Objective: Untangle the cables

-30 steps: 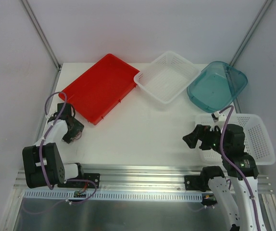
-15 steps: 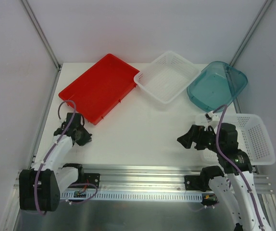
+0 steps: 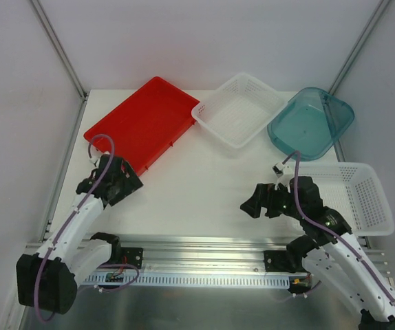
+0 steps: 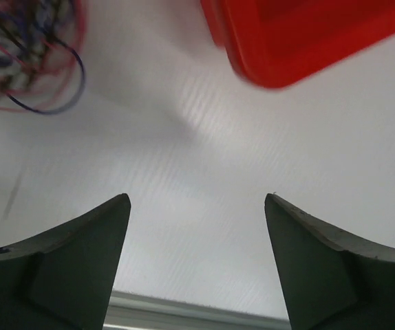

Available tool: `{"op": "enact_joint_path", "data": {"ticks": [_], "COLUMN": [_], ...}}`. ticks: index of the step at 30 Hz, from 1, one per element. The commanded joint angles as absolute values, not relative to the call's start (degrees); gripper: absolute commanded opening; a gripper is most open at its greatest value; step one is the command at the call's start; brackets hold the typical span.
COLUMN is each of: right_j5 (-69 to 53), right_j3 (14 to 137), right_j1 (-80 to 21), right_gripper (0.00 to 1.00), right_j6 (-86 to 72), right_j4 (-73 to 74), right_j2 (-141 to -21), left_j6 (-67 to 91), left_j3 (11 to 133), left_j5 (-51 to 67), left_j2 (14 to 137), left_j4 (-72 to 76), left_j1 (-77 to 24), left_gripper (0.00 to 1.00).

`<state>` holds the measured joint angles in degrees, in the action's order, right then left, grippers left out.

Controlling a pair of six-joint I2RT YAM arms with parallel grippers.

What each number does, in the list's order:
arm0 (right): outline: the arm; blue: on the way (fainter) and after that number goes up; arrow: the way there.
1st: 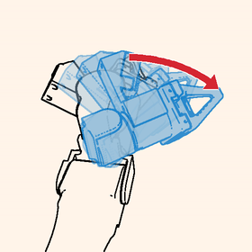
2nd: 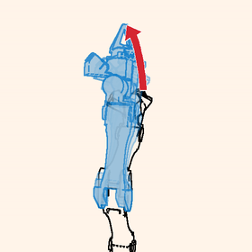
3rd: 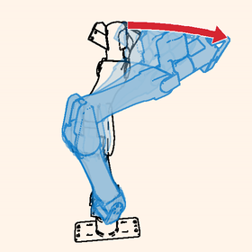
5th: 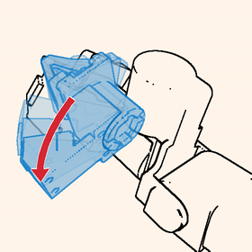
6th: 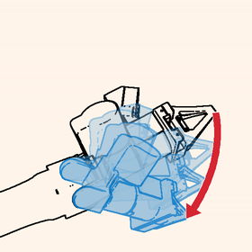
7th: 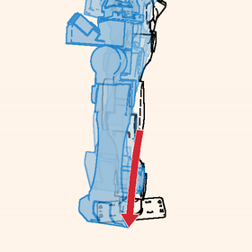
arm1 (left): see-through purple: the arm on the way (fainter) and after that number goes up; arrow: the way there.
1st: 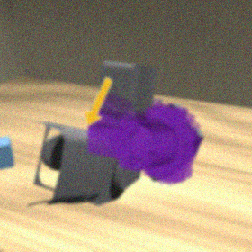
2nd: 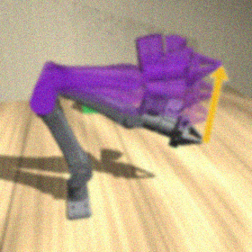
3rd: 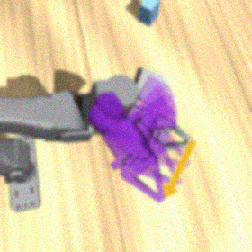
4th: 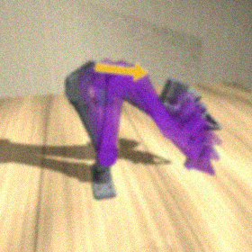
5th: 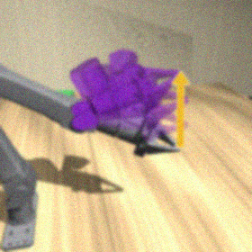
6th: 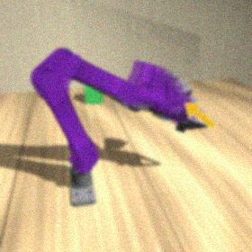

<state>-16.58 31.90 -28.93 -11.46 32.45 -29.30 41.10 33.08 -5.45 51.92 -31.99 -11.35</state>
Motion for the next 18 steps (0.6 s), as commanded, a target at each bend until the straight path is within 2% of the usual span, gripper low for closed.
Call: {"op": "enact_joint_path", "data": {"ticks": [1, 3, 8, 12, 14, 17, 18], "right_j5": [-11.78, -10.73, -10.02, -10.37, -10.55, -10.2, -10.02], "right_j3": [34.18, 34.63, 34.81, 34.37, 34.37, 34.37, 34.28], "right_j1": [-32.59, -33.74, -35.86, -36.65, -37.26, -38.41, -38.67], "right_gripper": [0.99, 0.98, 0.98, 0.98, 0.98, 0.97, 0.97], "right_j6": [-13.01, -12.75, -11.52, -10.99, -10.73, -10.37, -10.2], "right_j4": [29.0, 28.92, 28.04, 25.93, 24.88, 23.56, 23.21], "right_j2": [-30.93, -31.37, -33.75, -36.29, -37.96, -39.37, -39.9], "left_j6": [39.03, 38.41, 36.04, 36.39, 36.65, 38.14, 38.41], "left_j3": [40.95, 43.85, 49.91, 51.42, 51.24, 49.41, 48.87], "left_j5": [-12.75, -12.31, -15.65, -15.64, -16.87, -17.23, -16.97], "left_j2": [56.4, 58.96, 64.68, 71.96, 74.96, 80.58, 83.21], "left_j4": [-33.31, -33.22, -33.22, -33.05, -32.96, -32.26, -31.56], "left_j1": [-4.95, 1.02, 6.58, 10.28, 11.42, 12.83, 13.01], "left_gripper": [0.82, 0.84, 0.9, 0.89, 0.88, 0.79, 0.71]}}
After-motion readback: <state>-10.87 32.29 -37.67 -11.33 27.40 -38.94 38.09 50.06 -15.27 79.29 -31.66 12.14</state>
